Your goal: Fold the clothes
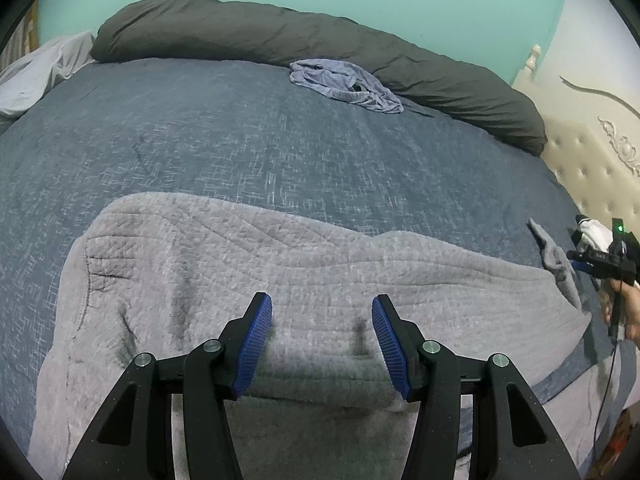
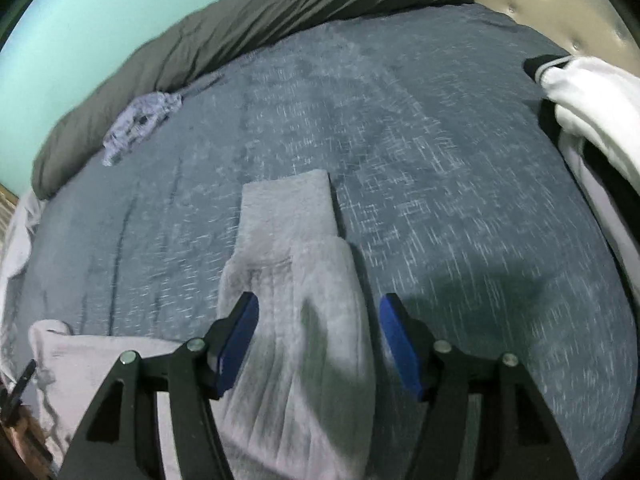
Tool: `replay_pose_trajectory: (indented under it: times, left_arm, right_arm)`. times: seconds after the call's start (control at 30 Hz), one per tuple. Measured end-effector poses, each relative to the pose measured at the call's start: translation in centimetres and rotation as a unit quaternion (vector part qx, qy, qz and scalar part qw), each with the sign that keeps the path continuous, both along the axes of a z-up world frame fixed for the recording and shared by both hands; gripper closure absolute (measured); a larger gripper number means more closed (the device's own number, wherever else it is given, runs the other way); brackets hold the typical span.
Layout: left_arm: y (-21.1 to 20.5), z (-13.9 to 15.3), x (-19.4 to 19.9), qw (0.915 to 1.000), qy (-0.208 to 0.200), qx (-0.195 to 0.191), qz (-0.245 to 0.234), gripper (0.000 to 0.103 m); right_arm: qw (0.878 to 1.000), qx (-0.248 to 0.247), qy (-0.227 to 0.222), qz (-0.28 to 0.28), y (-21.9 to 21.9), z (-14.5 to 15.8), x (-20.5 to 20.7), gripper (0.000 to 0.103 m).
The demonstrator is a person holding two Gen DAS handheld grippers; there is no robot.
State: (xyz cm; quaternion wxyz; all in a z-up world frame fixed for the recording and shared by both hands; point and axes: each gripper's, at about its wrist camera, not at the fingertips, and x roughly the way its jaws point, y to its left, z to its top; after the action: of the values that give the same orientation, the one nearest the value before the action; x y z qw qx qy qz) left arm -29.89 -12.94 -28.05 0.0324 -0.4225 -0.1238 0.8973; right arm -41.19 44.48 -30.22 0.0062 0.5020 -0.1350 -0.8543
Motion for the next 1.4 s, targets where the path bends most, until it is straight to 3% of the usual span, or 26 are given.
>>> replay_pose_trajectory:
  times: [0.13, 0.33, 0.47, 0.77, 0.87, 1.0, 1.1, 1.2, 1.27, 1.33, 1.4]
  left_arm:
    - [0.2, -0.5, -0.1, 1.0, -0.006, -0.004, 0.0, 0.046]
    - [0.7, -0.8, -0.3, 0.9999, -0.007, -0.008, -0.004, 0.046]
    - [0.8, -0.7, -0.4, 0.9999, -0.006, -0.008, -0.006, 0.046]
    - [0.6, 0.1, 0.0, 1.0, 0.003, -0.006, -0.002, 0.046]
    - [0.5, 0.2, 0.0, 1.0, 0.003, -0.006, -0.001, 0.046]
    - [0.4, 0.4, 0.1, 0.9999, 0.004, -0.011, 0.0, 0.046]
    - [-0.2, 0.5, 0.2, 0.9999, 0.005, -0.009, 0.005, 0.046]
    - [-0.8, 0.6, 0.2, 0.9999, 0.005, -0.009, 0.011, 0.046]
    - [-1.4, 0.7, 0.3, 0.9998, 0.005, -0.008, 0.015, 0.046]
    - [-2.0, 0.9, 0.4, 0.9997, 0.006, -0.007, 0.021, 0.046]
    - [-2.8, 1.2, 0.6, 0.9995, 0.009, -0.005, 0.029, 0.046]
  right_arm:
    - [1.0, 0.021, -0.013, 0.0, -0.2, -1.2, -1.5, 0.043]
    - [1.0, 0.025, -0.012, 0.014, -0.6, -2.0, -1.8, 0.092]
    - [0.999, 0.028, 0.013, 0.009, 0.0, -0.7, -0.8, 0.096]
    - [0.988, 0.055, 0.107, -0.1, 6.7, 5.4, 4.9, 0.097]
    - [0.981, 0.068, 0.11, -0.142, 9.4, 5.2, 7.4, 0.097]
    - [0.981, 0.067, 0.068, -0.168, 11.0, 2.5, 8.9, 0.097]
    - [0.984, 0.062, 0.004, -0.166, 11.3, -0.7, 8.7, 0.097]
    - [0.981, 0.075, -0.007, -0.177, 11.1, -1.4, 8.9, 0.09]
    - [0.979, 0.111, -0.008, -0.173, 10.4, -0.7, 9.0, 0.068]
    - [0.977, 0.14, 0.001, -0.164, 9.5, 0.3, 9.2, 0.054]
    - [0.972, 0.168, 0.019, -0.162, 8.4, 1.9, 9.8, 0.053]
